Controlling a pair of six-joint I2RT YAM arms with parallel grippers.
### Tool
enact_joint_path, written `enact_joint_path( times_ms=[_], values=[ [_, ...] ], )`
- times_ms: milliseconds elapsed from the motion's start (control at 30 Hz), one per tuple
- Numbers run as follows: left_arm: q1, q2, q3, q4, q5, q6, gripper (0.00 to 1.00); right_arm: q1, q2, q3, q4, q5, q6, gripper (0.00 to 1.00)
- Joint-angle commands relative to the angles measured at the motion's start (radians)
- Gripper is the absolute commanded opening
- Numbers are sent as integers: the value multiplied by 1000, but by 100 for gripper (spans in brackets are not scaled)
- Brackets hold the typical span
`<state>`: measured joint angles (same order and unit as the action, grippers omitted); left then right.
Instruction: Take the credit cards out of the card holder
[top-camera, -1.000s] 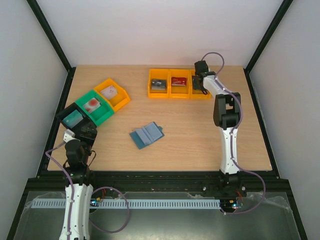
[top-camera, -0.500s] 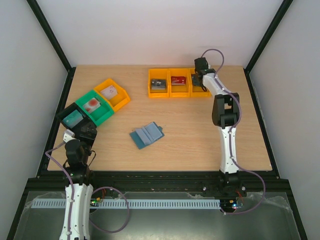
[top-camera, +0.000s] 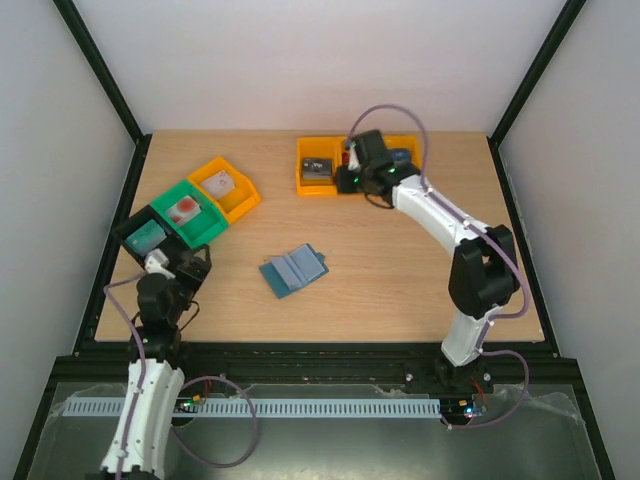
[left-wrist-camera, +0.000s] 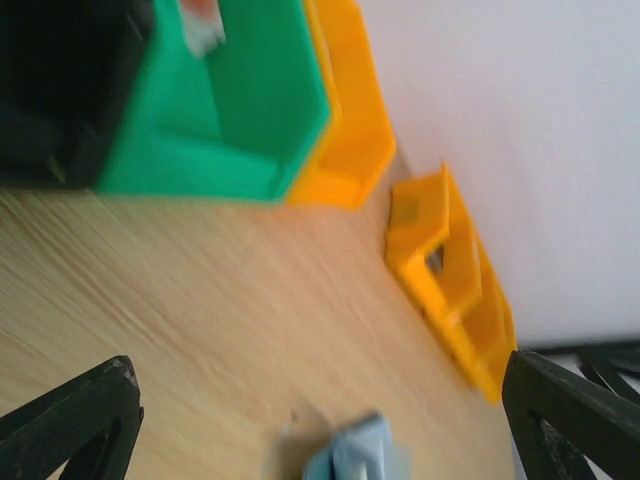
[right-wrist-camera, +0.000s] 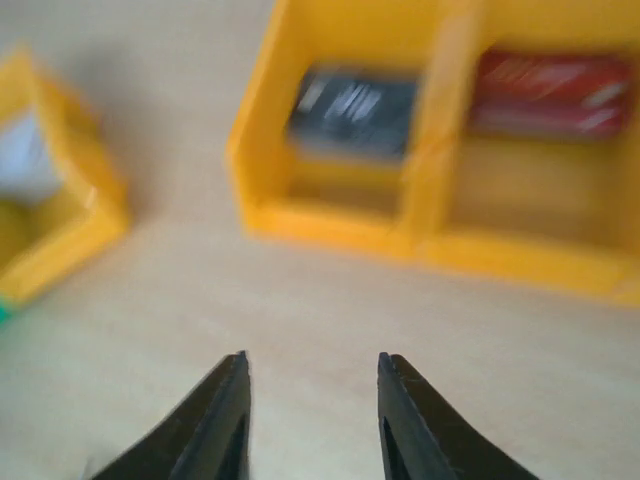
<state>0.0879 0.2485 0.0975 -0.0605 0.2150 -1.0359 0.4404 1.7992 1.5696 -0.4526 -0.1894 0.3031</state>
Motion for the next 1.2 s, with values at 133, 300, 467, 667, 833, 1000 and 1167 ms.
enact_joint_path(
  times_ms=[133,300,467,667,833,1000,1167],
  values=[
    [-262,407,38,183,220,111,100,194,37,-277,-14,-216,-21,47],
    [-305,648,44,263,277,135,99,218,26,-416,75,-250,-11,49],
    [-362,802,88,357,295,161,99,241,62,-483,147,-274,-10,48],
    [-451,928,131,482,255,149,99,266,102,-474,173,-270,-9,47],
    [-523,991,145,517,197,145,99,294,119,-442,143,-244,-33,46],
    [-524,1029,156,511,155,135,98,314,111,-430,118,-257,-76,45],
    [-524,1023,149,513,147,132,51,325,101,-430,124,-323,-97,45]
  ],
)
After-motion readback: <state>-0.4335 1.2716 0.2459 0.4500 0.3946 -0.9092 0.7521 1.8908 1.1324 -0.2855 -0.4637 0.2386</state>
